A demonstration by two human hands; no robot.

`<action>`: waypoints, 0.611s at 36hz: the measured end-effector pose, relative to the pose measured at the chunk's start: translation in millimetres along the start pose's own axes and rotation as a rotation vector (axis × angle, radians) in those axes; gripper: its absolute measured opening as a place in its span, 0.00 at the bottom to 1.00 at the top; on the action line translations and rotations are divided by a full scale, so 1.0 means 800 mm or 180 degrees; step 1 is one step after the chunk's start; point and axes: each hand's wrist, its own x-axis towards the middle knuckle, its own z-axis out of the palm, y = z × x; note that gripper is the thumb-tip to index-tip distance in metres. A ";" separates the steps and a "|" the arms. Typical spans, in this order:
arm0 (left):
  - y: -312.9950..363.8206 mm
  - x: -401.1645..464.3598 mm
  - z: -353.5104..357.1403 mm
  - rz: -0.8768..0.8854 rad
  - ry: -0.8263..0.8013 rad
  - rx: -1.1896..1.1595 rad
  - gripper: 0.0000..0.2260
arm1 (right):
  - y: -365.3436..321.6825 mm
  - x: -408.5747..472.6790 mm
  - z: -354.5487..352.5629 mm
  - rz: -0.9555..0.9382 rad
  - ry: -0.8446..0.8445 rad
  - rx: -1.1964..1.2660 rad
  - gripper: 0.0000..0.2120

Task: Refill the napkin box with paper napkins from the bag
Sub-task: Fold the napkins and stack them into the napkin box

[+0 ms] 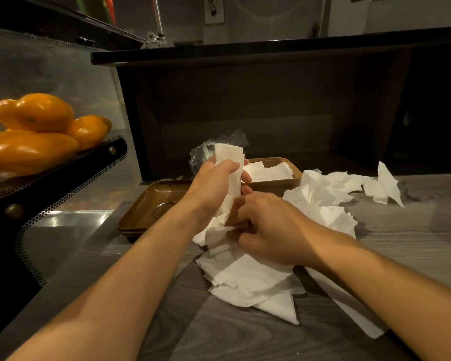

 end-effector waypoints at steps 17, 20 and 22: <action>0.003 -0.014 -0.005 -0.0865 -0.1138 -0.0825 0.25 | 0.044 -0.017 -0.059 0.0469 0.1025 0.1867 0.05; 0.000 -0.014 -0.002 -0.0848 -0.1231 -0.0963 0.28 | 0.043 -0.016 -0.058 0.0520 0.1110 0.2035 0.04; -0.002 -0.013 -0.001 -0.0846 -0.1277 -0.1004 0.31 | 0.040 -0.014 -0.056 0.0620 0.1099 0.2232 0.03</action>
